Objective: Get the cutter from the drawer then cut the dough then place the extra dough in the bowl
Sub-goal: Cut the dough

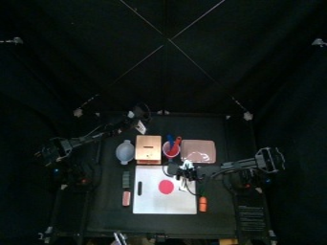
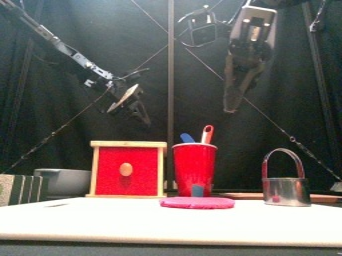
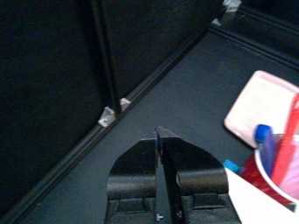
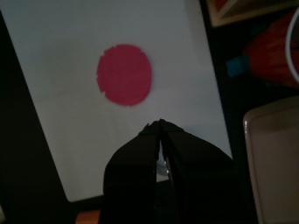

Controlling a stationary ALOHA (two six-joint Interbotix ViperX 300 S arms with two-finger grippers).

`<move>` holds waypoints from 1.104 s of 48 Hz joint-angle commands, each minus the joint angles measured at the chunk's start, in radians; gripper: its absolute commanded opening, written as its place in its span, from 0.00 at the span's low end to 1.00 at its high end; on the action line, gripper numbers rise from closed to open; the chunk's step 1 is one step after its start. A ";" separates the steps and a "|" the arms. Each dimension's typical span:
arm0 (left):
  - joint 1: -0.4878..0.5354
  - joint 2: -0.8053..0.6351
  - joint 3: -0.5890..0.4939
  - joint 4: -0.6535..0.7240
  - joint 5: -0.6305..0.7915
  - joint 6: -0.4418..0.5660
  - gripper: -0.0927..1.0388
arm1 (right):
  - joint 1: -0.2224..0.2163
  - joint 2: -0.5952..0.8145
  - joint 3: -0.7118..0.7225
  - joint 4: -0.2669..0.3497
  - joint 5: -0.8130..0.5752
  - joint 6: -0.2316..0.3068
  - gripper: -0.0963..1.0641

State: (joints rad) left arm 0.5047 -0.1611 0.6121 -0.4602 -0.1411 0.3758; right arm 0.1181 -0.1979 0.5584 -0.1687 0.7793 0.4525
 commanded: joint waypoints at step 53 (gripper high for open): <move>-0.328 -0.213 0.318 -0.100 -0.469 -0.009 0.44 | 0.025 0.071 0.135 -0.049 -0.084 -0.094 0.73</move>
State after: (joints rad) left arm 0.1917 -0.3651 0.9419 -0.5522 -0.5998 0.3682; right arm 0.1442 -0.1166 0.7072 -0.2178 0.6980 0.3636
